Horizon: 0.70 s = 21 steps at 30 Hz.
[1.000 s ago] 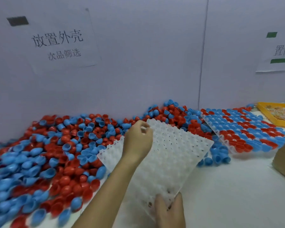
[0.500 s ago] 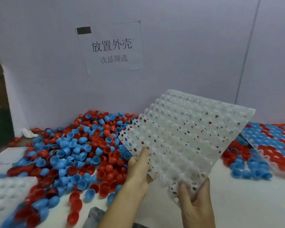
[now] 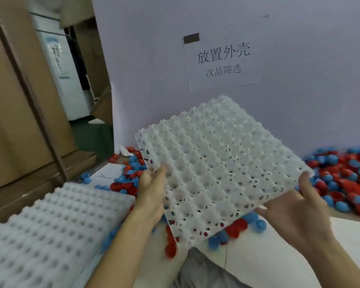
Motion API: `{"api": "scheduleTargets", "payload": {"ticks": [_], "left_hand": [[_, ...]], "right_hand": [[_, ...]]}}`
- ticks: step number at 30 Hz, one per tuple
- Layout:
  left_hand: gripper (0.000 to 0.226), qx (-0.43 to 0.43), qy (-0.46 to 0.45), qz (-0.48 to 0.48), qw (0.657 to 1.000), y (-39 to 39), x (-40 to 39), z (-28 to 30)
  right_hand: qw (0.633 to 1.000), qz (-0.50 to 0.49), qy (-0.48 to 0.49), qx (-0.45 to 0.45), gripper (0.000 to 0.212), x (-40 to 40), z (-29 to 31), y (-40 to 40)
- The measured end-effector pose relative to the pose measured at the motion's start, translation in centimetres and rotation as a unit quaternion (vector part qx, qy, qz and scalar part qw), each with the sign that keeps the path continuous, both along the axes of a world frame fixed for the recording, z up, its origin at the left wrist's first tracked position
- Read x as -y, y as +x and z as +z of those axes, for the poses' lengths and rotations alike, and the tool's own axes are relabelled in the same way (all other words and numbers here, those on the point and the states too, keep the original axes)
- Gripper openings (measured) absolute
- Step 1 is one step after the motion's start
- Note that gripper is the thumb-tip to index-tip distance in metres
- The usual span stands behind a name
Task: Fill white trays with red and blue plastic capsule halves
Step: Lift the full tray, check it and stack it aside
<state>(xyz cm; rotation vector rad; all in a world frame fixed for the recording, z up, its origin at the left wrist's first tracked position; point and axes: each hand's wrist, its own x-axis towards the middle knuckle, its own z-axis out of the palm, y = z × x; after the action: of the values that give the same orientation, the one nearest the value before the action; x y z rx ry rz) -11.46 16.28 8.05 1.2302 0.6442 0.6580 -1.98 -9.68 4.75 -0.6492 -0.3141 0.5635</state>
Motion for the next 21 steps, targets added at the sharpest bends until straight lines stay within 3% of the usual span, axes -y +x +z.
{"api": "scheduleTargets", "payload": {"ticks": [2, 7, 14, 18, 21], "left_hand": [[0.027, -0.022, 0.033, 0.030, 0.999, -2.0, -2.8, -0.2], [0.029, -0.085, 0.102, 0.147, 0.980, -6.7, -9.1, 0.5], [0.044, -0.210, 0.169, 0.267, 0.925, -12.7, -15.1, -0.5], [0.047, -0.179, 0.204, 0.307, 0.912, -15.5, -16.8, -1.7], [0.042, -0.138, 0.166, 0.308, 0.927, -17.0, -17.7, -2.1]], "right_hand": [[0.994, 0.053, 0.068, -0.062, 0.069, -2.4, -0.3, 0.5], [0.996, 0.081, 0.025, -0.016, 0.051, -10.9, -0.5, -0.2], [0.979, 0.170, 0.041, -0.107, 0.076, -20.2, -1.5, -3.8], [0.976, 0.127, -0.080, -0.157, 0.065, -23.2, -2.5, -5.3], [0.973, 0.111, -0.096, -0.176, 0.066, -23.9, -2.7, -5.8]]}}
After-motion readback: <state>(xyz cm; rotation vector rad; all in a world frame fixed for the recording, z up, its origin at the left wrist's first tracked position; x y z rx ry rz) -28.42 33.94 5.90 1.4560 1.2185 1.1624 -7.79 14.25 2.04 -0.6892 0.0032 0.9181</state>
